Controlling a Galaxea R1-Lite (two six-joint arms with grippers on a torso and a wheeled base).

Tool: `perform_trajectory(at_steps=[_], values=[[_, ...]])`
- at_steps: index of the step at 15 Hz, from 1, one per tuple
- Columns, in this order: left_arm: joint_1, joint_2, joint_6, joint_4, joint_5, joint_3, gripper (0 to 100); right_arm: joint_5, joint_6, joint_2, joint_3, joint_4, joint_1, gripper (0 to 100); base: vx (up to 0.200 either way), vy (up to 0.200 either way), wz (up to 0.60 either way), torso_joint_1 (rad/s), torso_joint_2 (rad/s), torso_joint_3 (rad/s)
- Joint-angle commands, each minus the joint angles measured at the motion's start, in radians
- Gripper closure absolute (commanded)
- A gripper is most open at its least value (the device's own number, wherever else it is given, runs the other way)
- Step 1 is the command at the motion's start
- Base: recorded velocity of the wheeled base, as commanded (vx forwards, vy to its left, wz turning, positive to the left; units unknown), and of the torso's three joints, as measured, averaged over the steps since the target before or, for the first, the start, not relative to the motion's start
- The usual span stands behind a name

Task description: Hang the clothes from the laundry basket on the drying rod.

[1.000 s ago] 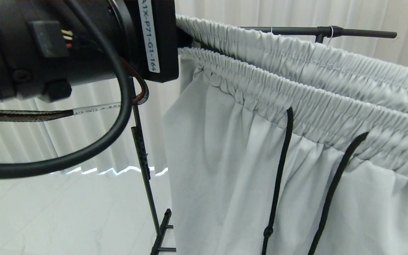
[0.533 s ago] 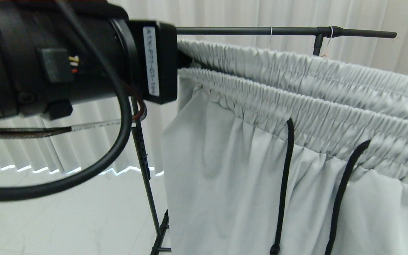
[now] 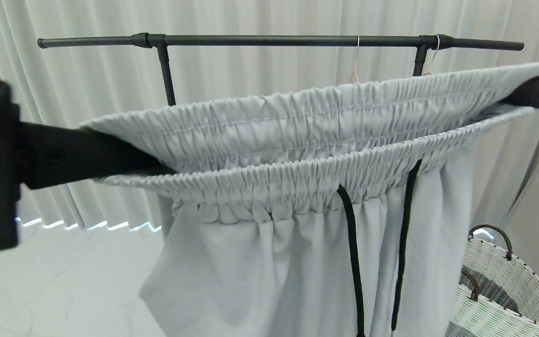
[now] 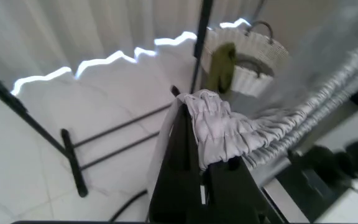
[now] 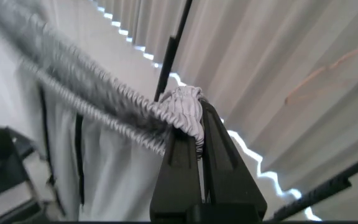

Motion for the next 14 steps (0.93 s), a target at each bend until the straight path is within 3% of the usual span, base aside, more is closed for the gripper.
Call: perform_trajectory(at_steps=[1,4,8,10,12,14], values=[[-0.138,-0.06,-0.051,0.041,-0.002,-0.002,100,0.001,-0.002,0.092,0.004,-0.082,-0.001,100,0.0,0.0,0.0,0.0,0.0,0.0],[-0.273,-0.075,-0.066,0.041,-0.001,-0.005,100,0.001,-0.004,0.127,0.001,-0.149,-0.001,100,0.0,0.0,0.0,0.0,0.0,0.0],[-0.304,-0.078,-0.062,0.041,0.001,-0.002,100,-0.014,-0.004,0.113,0.005,-0.137,-0.013,100,0.0,0.0,0.0,0.0,0.0,0.0],[-0.253,-0.041,-0.036,0.038,0.022,-0.036,100,-0.058,-0.004,0.103,-0.011,-0.103,-0.038,100,0.0,0.0,0.0,0.0,0.0,0.0],[-0.099,0.038,0.042,0.033,0.056,-0.146,100,-0.06,-0.004,0.092,-0.07,-0.047,-0.074,100,0.0,0.0,0.0,0.0,0.0,0.0],[-0.008,0.103,0.101,0.032,0.058,-0.223,100,-0.06,0.001,0.067,-0.1,0.033,-0.079,100,0.0,0.0,0.0,0.0,0.0,0.0]])
